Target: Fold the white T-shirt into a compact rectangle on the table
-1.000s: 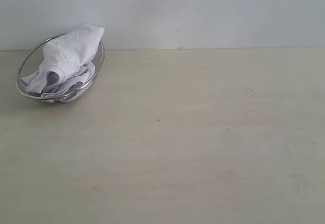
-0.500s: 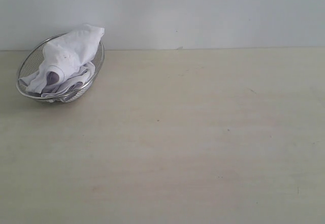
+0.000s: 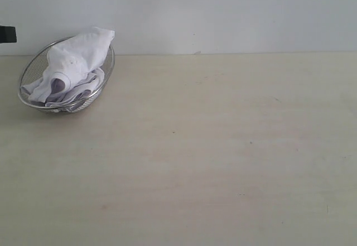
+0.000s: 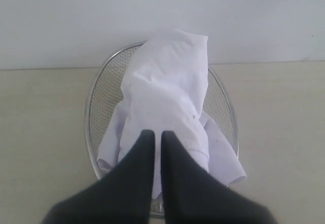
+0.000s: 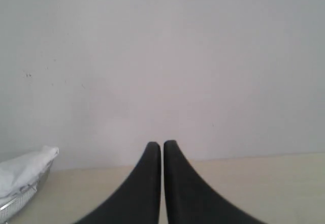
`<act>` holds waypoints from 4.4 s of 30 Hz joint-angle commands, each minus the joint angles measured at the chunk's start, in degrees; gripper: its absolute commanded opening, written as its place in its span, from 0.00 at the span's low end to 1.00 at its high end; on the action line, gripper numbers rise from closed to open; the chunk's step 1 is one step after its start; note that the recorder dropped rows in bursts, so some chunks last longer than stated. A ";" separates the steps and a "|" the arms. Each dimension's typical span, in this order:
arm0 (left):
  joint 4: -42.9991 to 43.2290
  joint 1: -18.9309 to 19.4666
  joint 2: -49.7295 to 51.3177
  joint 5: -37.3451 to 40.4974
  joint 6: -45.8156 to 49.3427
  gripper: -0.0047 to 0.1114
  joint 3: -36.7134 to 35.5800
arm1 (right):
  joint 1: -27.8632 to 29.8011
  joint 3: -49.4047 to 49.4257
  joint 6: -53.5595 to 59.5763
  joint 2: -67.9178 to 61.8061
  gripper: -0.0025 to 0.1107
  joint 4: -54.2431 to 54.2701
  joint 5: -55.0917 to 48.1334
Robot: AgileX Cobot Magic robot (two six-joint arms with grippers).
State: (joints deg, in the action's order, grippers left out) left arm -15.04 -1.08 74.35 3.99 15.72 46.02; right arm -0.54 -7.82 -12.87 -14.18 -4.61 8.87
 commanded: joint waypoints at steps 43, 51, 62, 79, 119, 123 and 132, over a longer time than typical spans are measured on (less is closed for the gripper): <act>-10.97 5.07 35.21 29.48 4.87 0.45 38.54 | -17.16 -46.63 18.22 -79.91 0.02 -1.60 -24.92; -17.25 3.15 43.05 27.18 1.17 0.72 38.66 | -17.16 -46.63 18.39 -79.91 0.02 -0.29 -24.69; -18.31 2.40 50.84 22.54 1.87 0.83 38.66 | -17.16 -46.63 18.39 -79.91 0.02 -0.30 -24.23; -20.15 1.80 51.90 21.87 2.14 0.08 39.91 | -17.16 -46.63 18.39 -79.91 0.02 -0.12 -24.10; -35.32 -9.94 18.85 32.43 25.19 0.08 40.01 | -11.08 -46.63 14.82 -77.09 0.02 -0.36 -24.20; -34.46 -13.51 18.95 32.43 25.19 0.08 39.65 | -4.03 -46.63 12.87 -74.03 0.02 -0.36 -27.19; -32.39 -24.90 22.89 20.59 25.47 0.08 25.53 | -0.58 -46.63 13.92 -71.56 0.02 -0.36 -28.61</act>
State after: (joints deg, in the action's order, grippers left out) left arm -46.84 -24.12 95.91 29.29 40.82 73.44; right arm -1.56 -54.12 0.72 -86.36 -4.59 -19.30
